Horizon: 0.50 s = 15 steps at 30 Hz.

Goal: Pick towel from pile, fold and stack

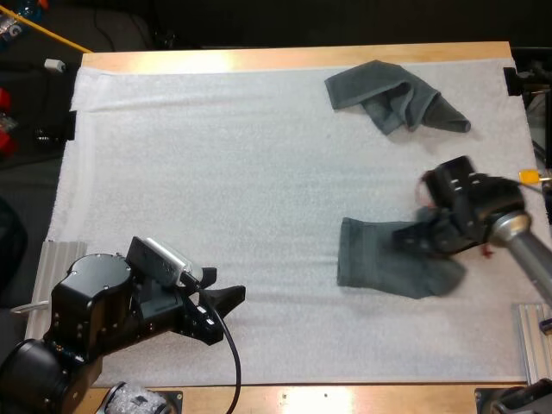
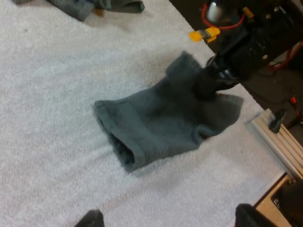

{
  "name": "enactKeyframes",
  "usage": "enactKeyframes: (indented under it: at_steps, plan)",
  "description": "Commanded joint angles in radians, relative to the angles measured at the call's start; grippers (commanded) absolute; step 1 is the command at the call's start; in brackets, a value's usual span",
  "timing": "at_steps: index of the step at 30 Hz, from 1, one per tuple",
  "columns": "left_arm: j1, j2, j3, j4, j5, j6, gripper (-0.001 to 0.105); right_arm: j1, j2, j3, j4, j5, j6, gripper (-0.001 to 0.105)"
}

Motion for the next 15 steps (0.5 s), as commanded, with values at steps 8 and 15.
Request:
enactKeyframes:
  at_steps: [8, 15]
  plan:
    - [-0.001, 0.001, -0.004, 0.065, -0.004, -0.002, 0.056, 0.136, 0.124, -0.007, -0.148, -0.133, 0.262, 0.0]
    - [-0.001, 0.001, -0.004, 0.085, -0.004, 0.005, 0.056, 0.153, 0.192, -0.007, -0.263, -0.176, 0.356, 0.0]
